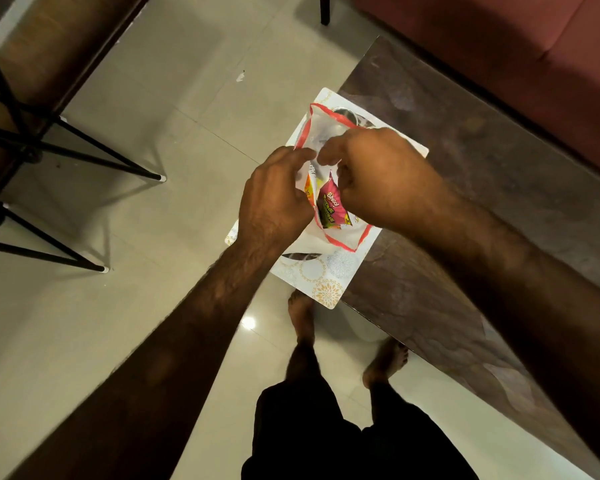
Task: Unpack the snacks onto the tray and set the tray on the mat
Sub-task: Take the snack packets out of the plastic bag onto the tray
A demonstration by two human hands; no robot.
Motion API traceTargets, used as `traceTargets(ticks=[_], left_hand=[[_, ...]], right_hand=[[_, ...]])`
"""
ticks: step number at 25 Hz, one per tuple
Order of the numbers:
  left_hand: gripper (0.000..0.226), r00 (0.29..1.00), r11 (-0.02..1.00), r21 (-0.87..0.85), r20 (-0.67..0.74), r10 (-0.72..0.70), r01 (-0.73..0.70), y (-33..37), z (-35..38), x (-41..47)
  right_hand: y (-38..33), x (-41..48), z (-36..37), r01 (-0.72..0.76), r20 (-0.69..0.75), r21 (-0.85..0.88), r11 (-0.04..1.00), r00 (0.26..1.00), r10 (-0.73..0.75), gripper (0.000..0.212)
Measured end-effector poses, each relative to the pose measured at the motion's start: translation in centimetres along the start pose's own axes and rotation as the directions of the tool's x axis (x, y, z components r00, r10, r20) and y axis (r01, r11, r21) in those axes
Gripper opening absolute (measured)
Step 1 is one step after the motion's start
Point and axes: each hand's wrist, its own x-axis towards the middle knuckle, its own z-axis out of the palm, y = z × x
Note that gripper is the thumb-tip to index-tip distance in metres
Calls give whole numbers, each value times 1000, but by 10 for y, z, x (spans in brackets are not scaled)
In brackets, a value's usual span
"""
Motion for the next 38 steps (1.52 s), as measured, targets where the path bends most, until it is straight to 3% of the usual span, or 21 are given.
traceTargets(ticks=[3, 5, 9, 14, 20, 26, 28, 30, 32, 34, 38], left_hand=[[63, 999, 1000, -1, 41, 25, -25, -4, -3, -4], [68, 995, 999, -20, 96, 34, -32, -8, -4, -6], [75, 987, 998, -54, 157, 31, -23, -14, -4, -7], [76, 987, 998, -65, 158, 26, -16, -23, -6, -8], [72, 978, 995, -97, 206, 41, -22, -24, -10, -9], [78, 980, 996, -83, 194, 34, -19, -18, -11, -2], [79, 980, 997, -67, 194, 37, -24, -16, -12, -2], [80, 982, 999, -51, 189, 25, -16, -14, -13, -2], [81, 983, 999, -50, 181, 10, -1, -13, -15, -2], [80, 984, 998, -55, 180, 10, 0, -11, -17, -1], [80, 984, 999, -41, 179, 4, 4, -4, -14, 2]], right_hand=[[-3, 23, 27, -133, 240, -107, 985, 958, 155, 39], [-1, 40, 47, -205, 314, -115, 972, 921, 231, 49], [15, 69, 92, -307, 302, -111, 945, 896, 326, 77], [31, 81, 129, -292, 303, -141, 946, 897, 322, 68], [25, 67, 117, -216, 170, -211, 953, 952, 253, 41], [-5, 18, 49, -131, -127, -217, 967, 986, 106, 54], [-4, -2, 33, -100, -118, -110, 989, 989, 87, 61], [6, -20, 16, -108, -106, 131, 985, 987, 123, 74], [24, -33, 0, -141, -88, 454, 880, 975, 202, 84], [46, -44, -14, -181, -52, 719, 671, 949, 312, 89], [94, -62, -27, -132, -24, 941, 313, 894, 448, 80]])
